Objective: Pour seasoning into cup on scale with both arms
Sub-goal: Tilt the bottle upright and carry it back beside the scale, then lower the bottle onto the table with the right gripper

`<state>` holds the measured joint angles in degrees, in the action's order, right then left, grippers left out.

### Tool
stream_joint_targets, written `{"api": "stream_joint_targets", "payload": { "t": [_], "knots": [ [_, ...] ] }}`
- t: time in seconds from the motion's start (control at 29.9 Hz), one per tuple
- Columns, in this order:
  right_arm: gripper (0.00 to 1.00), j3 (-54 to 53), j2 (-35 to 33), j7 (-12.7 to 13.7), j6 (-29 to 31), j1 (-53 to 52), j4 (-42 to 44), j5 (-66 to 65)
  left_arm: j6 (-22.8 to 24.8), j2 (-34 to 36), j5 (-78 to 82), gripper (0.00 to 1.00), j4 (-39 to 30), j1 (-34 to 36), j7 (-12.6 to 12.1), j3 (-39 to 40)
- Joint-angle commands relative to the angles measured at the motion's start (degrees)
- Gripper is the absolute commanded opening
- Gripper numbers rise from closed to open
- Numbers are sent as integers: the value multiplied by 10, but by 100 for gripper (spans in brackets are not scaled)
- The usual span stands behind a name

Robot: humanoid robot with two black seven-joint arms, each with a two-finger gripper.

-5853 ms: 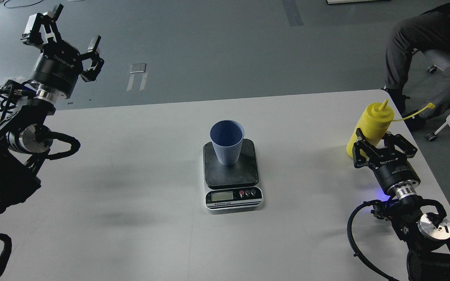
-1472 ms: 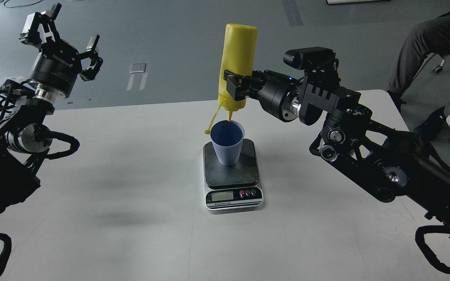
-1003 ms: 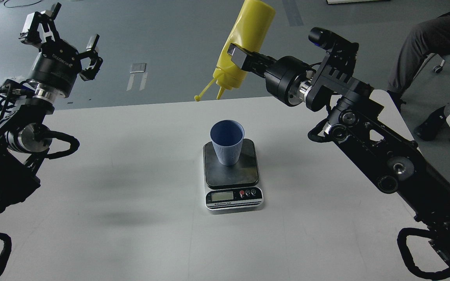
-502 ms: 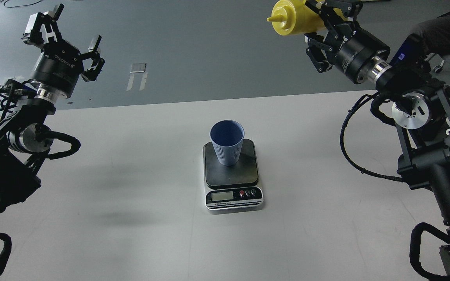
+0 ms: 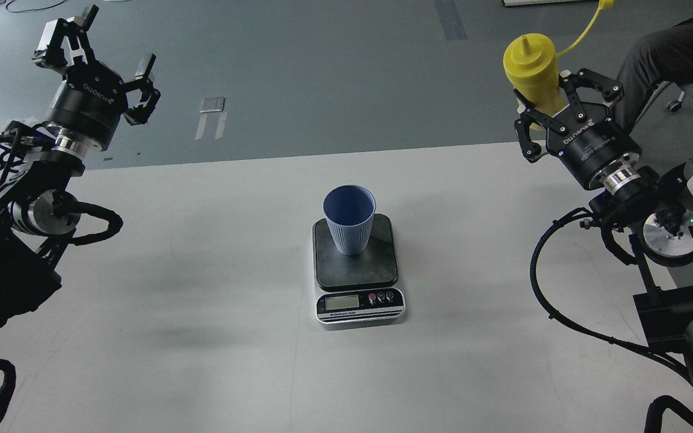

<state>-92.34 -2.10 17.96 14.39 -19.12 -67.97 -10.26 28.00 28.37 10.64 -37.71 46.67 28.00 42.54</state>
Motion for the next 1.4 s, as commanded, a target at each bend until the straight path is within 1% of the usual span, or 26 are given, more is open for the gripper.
{"api": "stream_joint_targets", "payload": {
  "t": [0.0, 0.17, 0.43, 0.97, 1.07, 1.37],
  "knots": [
    [0, -18, 21, -1, 2, 38, -5, 30, 0, -2, 0, 98, 0, -1, 0, 0],
    [0, -42, 21, -2, 13, 93, -7, 38, 0, -3, 0, 98, 0, -3, 0, 0],
    [0, -28, 21, -11, 28, 127, -8, 64, 0, -2, 0, 98, 0, -3, 0, 0],
    [0, -17, 21, -10, 48, 139, 6, 148, 0, -6, 0, 98, 0, -2, 0, 0],
    [0, -5, 21, -10, 66, 144, 10, 158, 0, -6, 0, 98, 0, -2, 0, 0],
    [0, 0, 21, -10, 84, 151, 57, 189, 0, -4, 0, 98, 0, -1, 0, -1]
  ]
}}
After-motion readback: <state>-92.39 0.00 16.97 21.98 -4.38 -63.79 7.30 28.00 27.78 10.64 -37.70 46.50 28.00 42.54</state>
